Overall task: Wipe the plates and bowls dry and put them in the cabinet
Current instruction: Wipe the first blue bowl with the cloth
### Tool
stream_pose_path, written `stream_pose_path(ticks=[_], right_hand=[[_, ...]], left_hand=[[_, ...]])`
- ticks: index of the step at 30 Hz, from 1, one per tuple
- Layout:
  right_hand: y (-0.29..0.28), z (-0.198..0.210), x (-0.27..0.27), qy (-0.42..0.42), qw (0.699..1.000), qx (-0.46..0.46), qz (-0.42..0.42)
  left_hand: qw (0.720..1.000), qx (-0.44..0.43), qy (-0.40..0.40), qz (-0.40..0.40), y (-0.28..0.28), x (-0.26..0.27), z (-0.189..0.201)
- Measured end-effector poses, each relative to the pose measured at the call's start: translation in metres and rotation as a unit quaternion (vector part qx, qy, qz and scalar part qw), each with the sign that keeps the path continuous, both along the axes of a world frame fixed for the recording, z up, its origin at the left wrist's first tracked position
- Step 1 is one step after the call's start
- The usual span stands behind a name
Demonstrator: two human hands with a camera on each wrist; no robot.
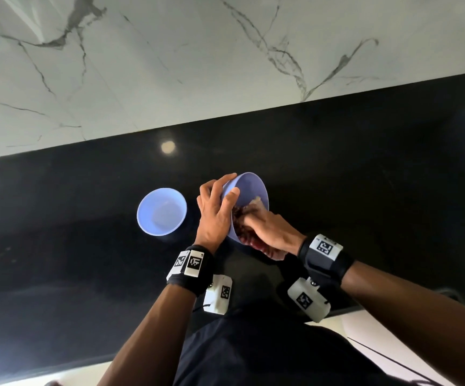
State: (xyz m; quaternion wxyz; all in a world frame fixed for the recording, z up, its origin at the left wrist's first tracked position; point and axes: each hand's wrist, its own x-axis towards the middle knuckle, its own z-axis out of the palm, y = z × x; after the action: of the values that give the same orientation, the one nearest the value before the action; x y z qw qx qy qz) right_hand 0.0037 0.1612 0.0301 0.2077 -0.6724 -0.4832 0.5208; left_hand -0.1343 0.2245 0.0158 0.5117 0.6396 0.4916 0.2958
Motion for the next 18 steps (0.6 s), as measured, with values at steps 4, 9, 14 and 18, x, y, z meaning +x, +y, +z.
stream_pose_path(ticks=[4, 9, 14, 18], right_hand=[[0.003, -0.001, 0.000, 0.426, 0.875, -0.099, -0.210], [0.000, -0.007, -0.004, 0.606, 0.751, -0.072, -0.255], [-0.008, -0.004, -0.005, 0.350, 0.936, -0.028, -0.020], [-0.003, -0.010, 0.025, -0.069, 0.971, 0.063, 0.219]], left_hand=[[1.000, 0.008, -0.016, 0.012, -0.004, -0.002, -0.004], [0.999, 0.003, -0.023, 0.023, -0.002, -0.003, -0.006], [1.000, 0.012, 0.002, 0.004, 0.000, -0.001, -0.009], [1.000, -0.010, -0.008, 0.008, 0.006, 0.000, -0.004]])
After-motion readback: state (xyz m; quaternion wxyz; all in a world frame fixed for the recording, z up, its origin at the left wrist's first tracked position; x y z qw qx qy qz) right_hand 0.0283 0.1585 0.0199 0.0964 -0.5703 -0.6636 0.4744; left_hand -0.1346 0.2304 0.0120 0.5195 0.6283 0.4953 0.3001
